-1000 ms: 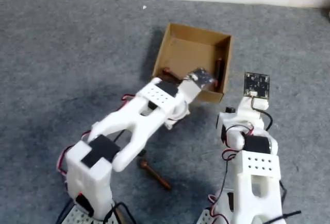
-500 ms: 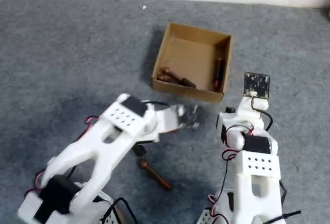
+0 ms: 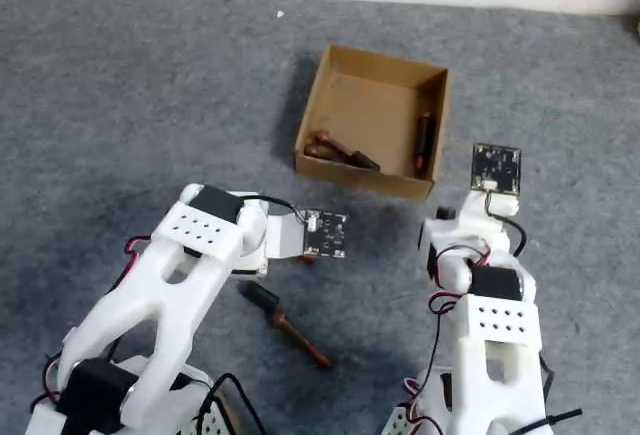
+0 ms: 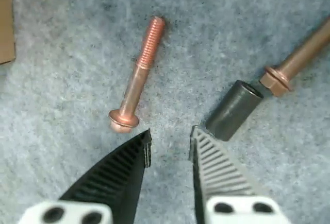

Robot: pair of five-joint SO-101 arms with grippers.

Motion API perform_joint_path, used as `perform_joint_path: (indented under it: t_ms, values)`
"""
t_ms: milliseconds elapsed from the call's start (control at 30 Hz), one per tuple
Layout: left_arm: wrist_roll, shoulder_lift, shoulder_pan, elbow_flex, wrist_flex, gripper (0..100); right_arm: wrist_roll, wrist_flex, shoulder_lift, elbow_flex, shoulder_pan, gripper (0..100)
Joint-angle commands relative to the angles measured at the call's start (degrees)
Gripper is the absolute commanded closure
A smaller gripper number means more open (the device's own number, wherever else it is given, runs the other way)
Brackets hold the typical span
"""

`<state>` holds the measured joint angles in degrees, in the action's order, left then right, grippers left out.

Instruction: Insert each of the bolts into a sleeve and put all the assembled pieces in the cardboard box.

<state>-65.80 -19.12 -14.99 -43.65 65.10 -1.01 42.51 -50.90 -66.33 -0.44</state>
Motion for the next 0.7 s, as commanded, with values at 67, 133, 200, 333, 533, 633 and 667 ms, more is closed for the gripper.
perform_joint_path:
  t_ms: [67,133,200,333,533,633,667]
  values:
    - [11.43,-2.77,0.48,0.84,0.26,93,0.18,-2.15,-1.10,0.22,0.31,99.4]
    - [17.85,-4.88,0.40,1.71,0.35,95,0.18,-2.15,-1.10,0.22,0.31,99.4]
    - [26.73,-8.04,0.48,2.51,0.35,96,0.18,-2.15,-1.10,0.22,0.31,99.4]
    - [47.38,-15.78,0.48,2.86,0.35,98,0.18,-2.15,-1.10,0.13,0.31,99.4]
    - [67.08,-23.25,0.57,0.84,-0.09,99,0.18,-2.15,-1.19,0.13,0.31,99.4]
    - [76.66,-24.66,0.31,-2.33,-1.76,99,0.18,-2.15,-1.19,0.13,0.31,99.4]
    - [80.26,-24.92,0.57,-3.65,-2.81,99,0.18,-2.15,-1.19,0.13,0.31,99.4]
